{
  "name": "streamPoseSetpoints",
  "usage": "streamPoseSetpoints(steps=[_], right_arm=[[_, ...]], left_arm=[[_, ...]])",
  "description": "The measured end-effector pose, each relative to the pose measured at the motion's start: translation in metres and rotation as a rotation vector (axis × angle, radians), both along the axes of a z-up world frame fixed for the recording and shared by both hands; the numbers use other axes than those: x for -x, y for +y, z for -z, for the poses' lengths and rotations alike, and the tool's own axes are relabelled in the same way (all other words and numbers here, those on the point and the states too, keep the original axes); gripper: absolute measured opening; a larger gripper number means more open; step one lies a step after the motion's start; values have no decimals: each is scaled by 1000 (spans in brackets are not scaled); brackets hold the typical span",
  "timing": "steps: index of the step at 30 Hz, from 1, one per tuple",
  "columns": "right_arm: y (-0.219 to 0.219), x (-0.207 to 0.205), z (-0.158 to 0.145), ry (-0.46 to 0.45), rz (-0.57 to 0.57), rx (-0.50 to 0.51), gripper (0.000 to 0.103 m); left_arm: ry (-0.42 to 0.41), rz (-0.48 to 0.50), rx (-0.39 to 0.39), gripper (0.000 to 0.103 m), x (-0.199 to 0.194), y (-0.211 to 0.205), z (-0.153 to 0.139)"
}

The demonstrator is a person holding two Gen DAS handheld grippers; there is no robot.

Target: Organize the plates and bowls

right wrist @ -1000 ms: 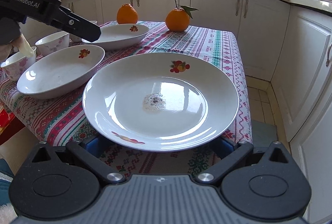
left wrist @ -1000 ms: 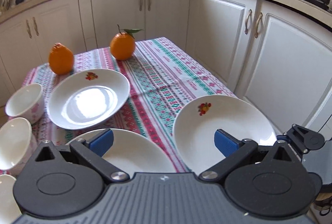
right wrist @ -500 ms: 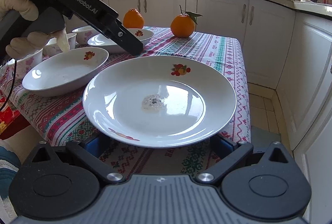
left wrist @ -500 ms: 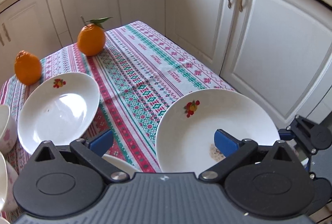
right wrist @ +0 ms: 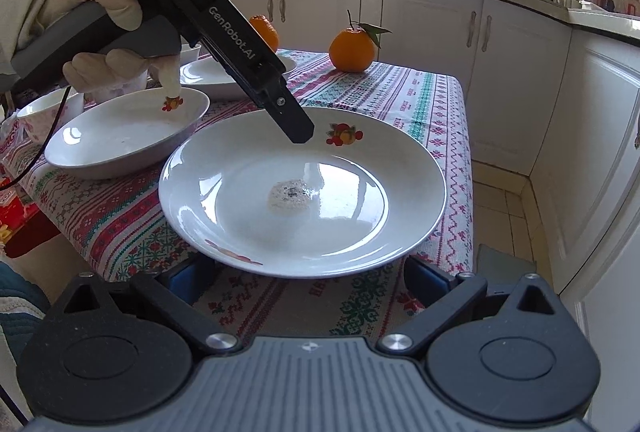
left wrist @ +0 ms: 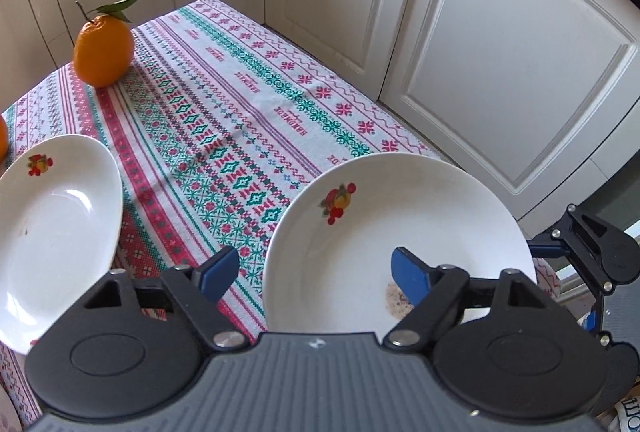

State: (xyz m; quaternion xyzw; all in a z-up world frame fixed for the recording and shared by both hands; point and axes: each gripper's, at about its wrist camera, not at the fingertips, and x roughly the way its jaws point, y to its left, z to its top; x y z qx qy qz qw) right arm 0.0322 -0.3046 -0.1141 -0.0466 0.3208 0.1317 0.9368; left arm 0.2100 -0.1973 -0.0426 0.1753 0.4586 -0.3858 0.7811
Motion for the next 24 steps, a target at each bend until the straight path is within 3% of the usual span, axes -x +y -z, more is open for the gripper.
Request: streamPoseSetpoints(steps=[9,16,24], right_arm=[[-4,-1,-3,21,-40,-8,92],[-6,-3,-3,29,-60,-10,90],[-8,-6,-2,38,-64,-20,90]], left_arm=[[53,48,-20,61,-14,-14,7],[78,72,-52,50,-24,-19,13],[98,109,-81,49,-28,-23,17]])
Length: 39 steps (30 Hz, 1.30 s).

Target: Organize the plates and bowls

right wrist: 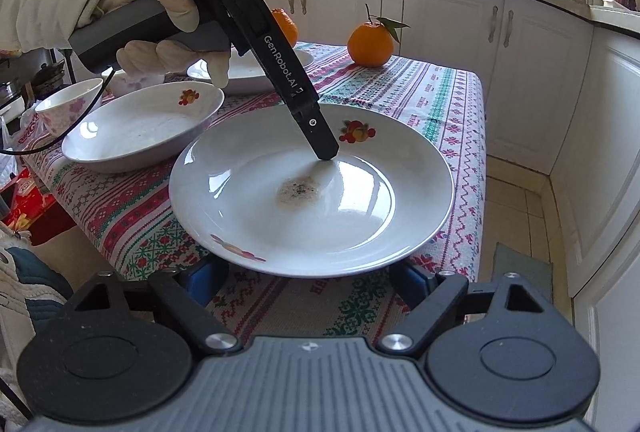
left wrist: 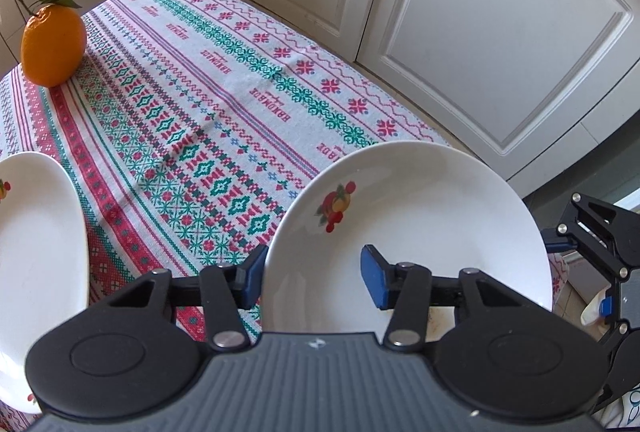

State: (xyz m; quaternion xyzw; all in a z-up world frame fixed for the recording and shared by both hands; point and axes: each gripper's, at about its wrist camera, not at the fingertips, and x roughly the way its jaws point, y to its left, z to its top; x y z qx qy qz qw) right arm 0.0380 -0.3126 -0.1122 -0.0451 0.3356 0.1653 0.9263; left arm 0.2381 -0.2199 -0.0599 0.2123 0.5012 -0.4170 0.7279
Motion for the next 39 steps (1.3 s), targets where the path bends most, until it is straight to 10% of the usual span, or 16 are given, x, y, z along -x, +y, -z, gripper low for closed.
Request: streamPoseSetpoints(steps=[39], right_arm=[[-38,-100,-3,-6,-52,102,90]], left_arm=[[-77,-83,82,48,-78,-18,-4]])
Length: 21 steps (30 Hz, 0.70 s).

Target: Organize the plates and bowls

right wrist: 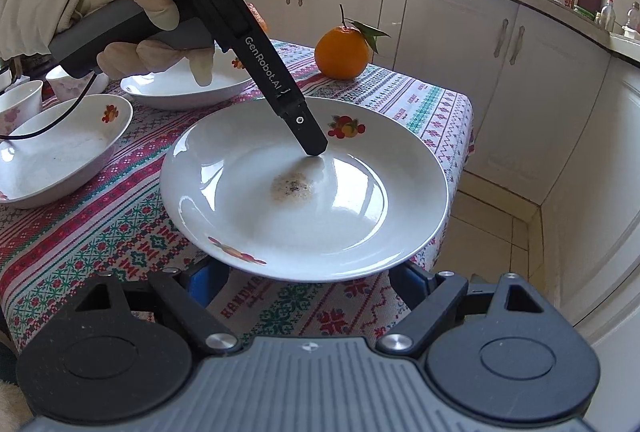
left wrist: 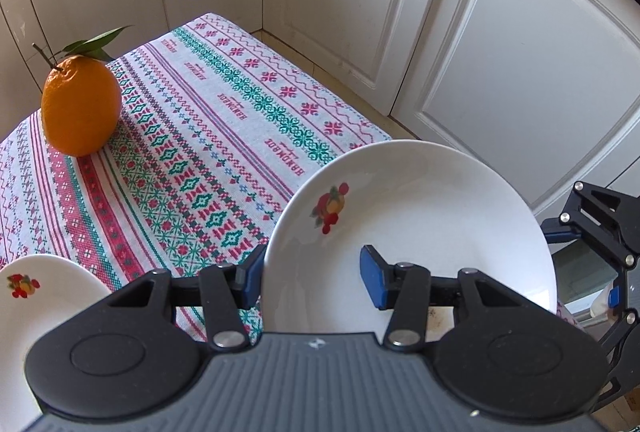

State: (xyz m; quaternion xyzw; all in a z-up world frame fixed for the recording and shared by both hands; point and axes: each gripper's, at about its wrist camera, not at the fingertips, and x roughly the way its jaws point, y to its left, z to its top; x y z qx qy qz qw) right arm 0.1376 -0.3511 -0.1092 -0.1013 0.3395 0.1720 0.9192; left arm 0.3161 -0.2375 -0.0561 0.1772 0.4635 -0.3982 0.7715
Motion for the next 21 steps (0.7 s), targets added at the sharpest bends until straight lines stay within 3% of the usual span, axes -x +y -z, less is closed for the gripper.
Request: streamPoseSetpoints(steps=[14,21], right_arm=[[-4,-6,7,4,7,-6,90],[-6,-3,0,4,22,-51,101]], left_arm=[[-3,-13,-8,48,-8,-2,9],[-34,-11,6,69,0,0,0]])
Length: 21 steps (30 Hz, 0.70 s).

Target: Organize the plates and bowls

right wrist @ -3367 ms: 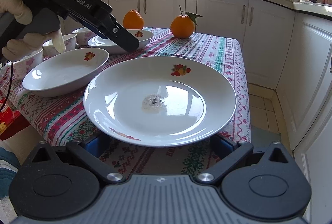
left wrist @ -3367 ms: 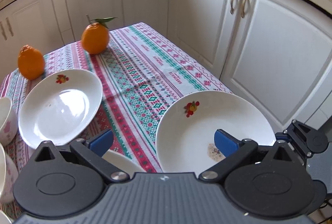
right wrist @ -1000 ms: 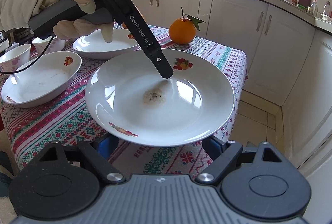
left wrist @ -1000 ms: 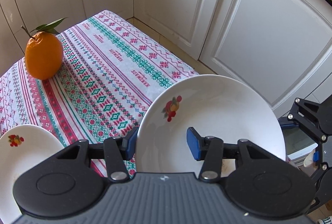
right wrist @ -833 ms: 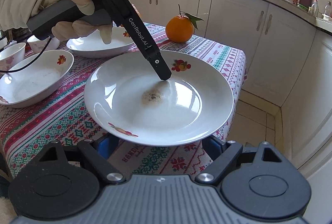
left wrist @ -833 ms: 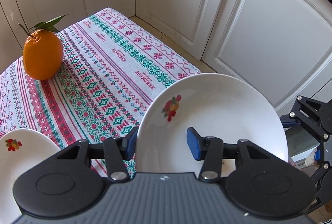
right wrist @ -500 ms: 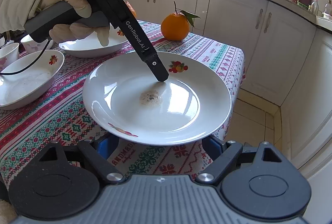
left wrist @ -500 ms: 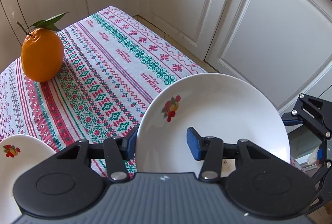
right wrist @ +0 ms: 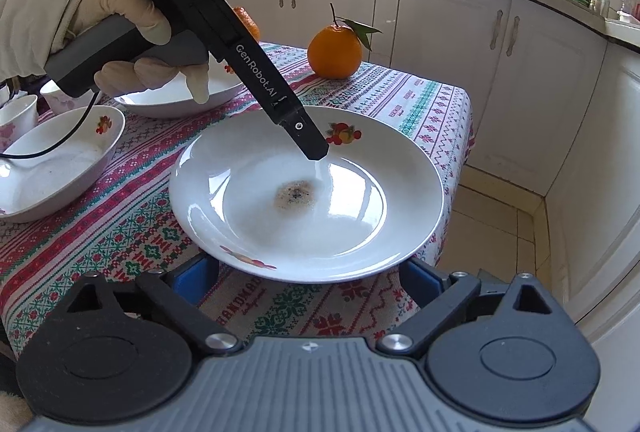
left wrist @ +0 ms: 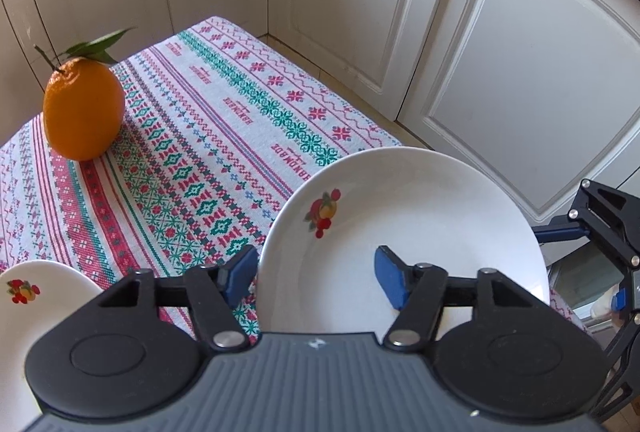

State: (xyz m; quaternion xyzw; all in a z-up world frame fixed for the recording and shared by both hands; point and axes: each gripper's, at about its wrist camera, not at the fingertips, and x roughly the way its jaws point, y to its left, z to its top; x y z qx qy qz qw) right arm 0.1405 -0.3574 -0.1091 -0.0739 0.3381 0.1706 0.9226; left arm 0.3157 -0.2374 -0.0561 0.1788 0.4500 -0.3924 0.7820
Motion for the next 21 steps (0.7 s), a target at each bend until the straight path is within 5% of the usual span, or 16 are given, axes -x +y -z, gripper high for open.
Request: streamPoseSetpoints(steps=[13,21], right_arm=[[23,44,-34,-95,9,-8,103],[58,71,-40,-144,14,-72,103]], left_arm=[[-164,-43,67,88,57,44,-61],[-237,-109,80,89,112,87,-82]])
